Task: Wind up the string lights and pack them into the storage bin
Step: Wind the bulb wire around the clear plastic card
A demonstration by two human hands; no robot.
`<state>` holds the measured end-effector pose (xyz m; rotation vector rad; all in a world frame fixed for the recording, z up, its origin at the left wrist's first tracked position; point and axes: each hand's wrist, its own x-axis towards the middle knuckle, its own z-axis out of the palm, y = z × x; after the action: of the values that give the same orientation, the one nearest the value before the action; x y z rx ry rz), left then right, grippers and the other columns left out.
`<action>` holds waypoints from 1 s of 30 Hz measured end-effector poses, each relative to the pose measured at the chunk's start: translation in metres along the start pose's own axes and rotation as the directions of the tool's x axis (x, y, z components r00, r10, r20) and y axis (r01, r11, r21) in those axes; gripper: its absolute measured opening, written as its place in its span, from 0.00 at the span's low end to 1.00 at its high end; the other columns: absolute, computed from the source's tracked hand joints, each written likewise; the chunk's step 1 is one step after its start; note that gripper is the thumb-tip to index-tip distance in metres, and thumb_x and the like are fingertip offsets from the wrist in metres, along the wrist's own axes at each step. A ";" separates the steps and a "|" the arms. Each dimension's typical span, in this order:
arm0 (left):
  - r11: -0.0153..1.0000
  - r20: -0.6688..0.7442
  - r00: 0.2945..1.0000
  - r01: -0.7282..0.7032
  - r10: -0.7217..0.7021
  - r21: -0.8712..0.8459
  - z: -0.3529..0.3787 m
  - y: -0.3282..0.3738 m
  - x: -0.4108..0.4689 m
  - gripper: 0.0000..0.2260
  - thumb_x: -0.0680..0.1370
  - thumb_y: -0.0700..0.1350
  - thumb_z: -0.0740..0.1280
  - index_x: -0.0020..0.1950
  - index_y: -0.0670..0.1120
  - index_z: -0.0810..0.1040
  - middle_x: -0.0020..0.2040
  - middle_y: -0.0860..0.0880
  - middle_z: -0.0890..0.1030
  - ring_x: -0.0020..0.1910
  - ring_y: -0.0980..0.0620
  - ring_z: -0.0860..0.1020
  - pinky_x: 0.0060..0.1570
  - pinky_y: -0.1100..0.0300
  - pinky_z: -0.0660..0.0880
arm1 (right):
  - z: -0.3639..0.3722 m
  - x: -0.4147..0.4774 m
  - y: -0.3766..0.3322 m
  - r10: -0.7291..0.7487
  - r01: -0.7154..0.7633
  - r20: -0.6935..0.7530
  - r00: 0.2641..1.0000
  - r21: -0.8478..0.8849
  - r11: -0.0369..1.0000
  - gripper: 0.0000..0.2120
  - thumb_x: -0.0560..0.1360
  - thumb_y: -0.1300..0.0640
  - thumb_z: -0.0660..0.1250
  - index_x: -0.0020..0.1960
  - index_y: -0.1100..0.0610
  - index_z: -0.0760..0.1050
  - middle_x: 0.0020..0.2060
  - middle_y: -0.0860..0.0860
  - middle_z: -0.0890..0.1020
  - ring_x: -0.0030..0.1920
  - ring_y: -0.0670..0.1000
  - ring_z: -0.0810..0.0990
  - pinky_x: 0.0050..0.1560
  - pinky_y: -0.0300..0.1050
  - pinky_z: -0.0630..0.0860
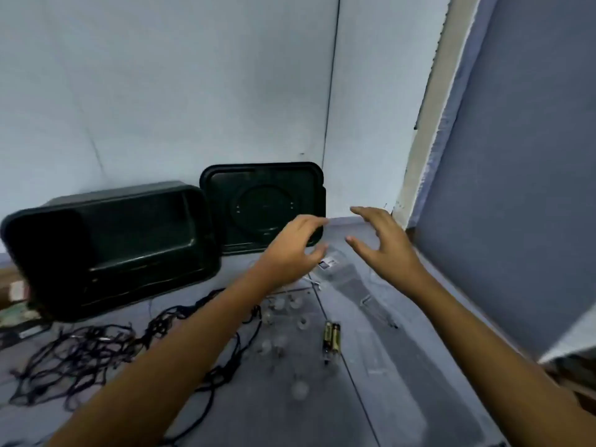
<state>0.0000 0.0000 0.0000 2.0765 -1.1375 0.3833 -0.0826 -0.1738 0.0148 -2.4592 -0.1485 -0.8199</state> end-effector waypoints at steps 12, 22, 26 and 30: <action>0.990 0.490 0.866 0.135 -0.099 -0.039 0.149 0.002 -0.003 0.23 0.76 0.38 0.63 0.71 0.42 0.65 0.69 0.43 0.67 0.69 0.46 0.66 0.65 0.61 0.61 | -0.003 -0.104 0.108 0.362 -0.356 0.039 0.931 -0.111 0.928 0.16 0.73 0.63 0.68 0.61 0.63 0.75 0.57 0.59 0.78 0.57 0.57 0.77 0.56 0.28 0.62; 0.991 0.683 0.720 0.050 -0.121 0.122 0.165 -0.011 0.020 0.22 0.73 0.40 0.66 0.67 0.42 0.71 0.64 0.42 0.72 0.64 0.44 0.70 0.61 0.58 0.66 | 0.021 -0.124 0.154 0.443 -0.382 0.142 0.885 -0.324 0.866 0.17 0.72 0.59 0.69 0.60 0.58 0.77 0.55 0.60 0.80 0.55 0.63 0.77 0.55 0.53 0.74; 0.990 0.639 0.756 0.120 -0.140 0.075 0.151 -0.011 0.015 0.18 0.72 0.44 0.69 0.60 0.41 0.72 0.57 0.44 0.72 0.55 0.46 0.73 0.51 0.62 0.67 | 0.016 -0.124 0.144 0.457 -0.436 0.053 0.888 -0.219 0.873 0.15 0.73 0.60 0.68 0.60 0.61 0.77 0.57 0.59 0.79 0.57 0.61 0.76 0.59 0.48 0.70; 0.893 0.552 0.807 0.388 -0.211 -0.226 0.112 0.004 0.000 0.12 0.73 0.44 0.71 0.53 0.46 0.73 0.45 0.50 0.72 0.45 0.53 0.73 0.46 0.62 0.70 | 0.001 -0.114 0.114 0.447 -0.448 -0.053 0.893 0.001 0.894 0.14 0.74 0.61 0.68 0.59 0.60 0.77 0.56 0.55 0.79 0.56 0.55 0.78 0.56 0.45 0.74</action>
<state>-0.0128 -0.0820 -0.0760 2.0548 -1.0369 -0.5295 -0.1443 -0.2631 -0.1044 -2.3395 0.4316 -0.6756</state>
